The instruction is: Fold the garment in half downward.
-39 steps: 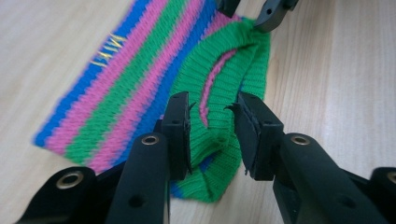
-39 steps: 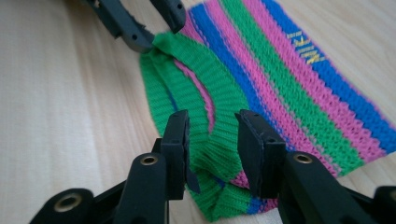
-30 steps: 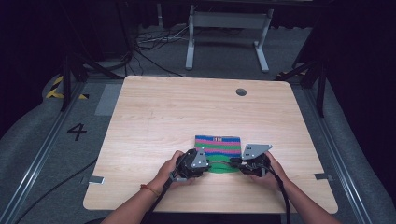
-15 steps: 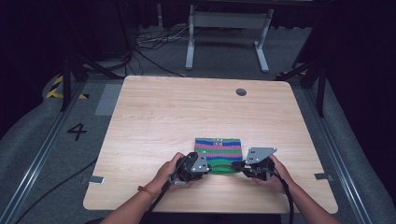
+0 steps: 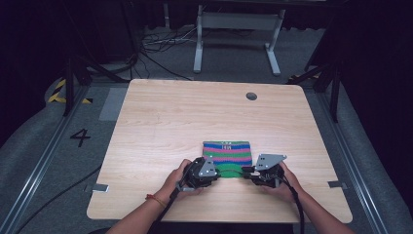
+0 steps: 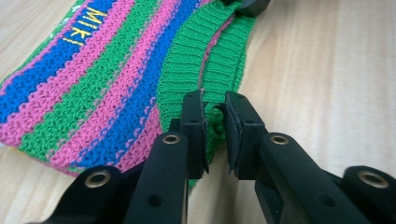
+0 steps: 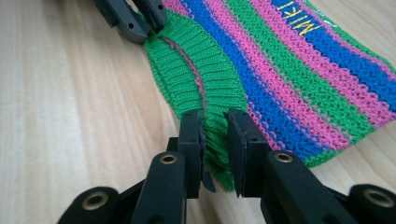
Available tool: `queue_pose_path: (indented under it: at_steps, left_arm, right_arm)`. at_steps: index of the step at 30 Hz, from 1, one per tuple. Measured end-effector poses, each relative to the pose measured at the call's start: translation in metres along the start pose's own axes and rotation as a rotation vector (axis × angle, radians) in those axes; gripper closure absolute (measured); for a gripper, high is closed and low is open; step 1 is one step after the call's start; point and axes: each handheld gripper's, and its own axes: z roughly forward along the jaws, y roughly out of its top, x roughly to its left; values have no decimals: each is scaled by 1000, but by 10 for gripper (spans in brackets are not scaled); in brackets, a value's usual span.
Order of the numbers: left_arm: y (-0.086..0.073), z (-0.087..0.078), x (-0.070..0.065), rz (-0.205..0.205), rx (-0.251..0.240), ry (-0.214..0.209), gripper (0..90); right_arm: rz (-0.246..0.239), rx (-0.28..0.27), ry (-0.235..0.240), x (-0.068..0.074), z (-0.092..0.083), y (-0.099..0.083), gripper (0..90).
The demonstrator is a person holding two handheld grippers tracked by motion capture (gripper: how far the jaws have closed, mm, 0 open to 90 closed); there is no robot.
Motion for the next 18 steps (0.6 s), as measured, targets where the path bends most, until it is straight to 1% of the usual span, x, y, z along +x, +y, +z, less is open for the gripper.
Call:
queue_pose_path:
  at_steps: [1,2,3,5,6,8,9,10,11,12,13,14,15,16,18]
  left_arm:
    - [-1,2,5,-22,-17,5,785]
    - [-1,2,5,-22,-17,5,785]
    - [-1,3,8,-34,-13,6,785]
    - [0,4,10,-25,-12,20,781]
    - [0,4,9,-21,-11,21,776]
    - [1,4,8,-26,-7,15,739]
    - [1,3,7,-19,-1,17,724]
    - [2,3,6,-18,2,16,707]
    - [4,3,5,-26,12,17,683]
    - [5,3,4,-28,15,17,662]
    - [6,3,4,-34,21,18,646]
    - [9,2,2,-30,31,21,618]
    - [12,0,1,-27,30,28,576]
    - [14,-2,1,-27,29,27,543]
    - [18,-8,1,-17,28,41,498]
  right_arm:
    - [6,-10,-11,-3,2,0,762]
    - [6,-10,-11,-3,2,0,762]
    - [14,-15,-18,-4,3,0,762]
    - [22,-23,-26,-5,5,0,761]
    - [18,-22,-31,-5,5,0,759]
    - [28,-19,-34,-5,5,1,746]
    - [27,-12,-36,-4,5,2,723]
    - [28,-8,-32,-3,5,3,670]
    - [38,-6,-22,-1,5,4,628]
    - [43,-4,-18,1,5,5,604]
    - [32,-1,-22,2,4,6,584]
    - [21,6,-27,4,2,7,555]
    - [8,11,-34,5,0,8,528]
    - [8,7,-35,6,-4,10,514]
    - [19,-3,-27,5,-8,11,479]
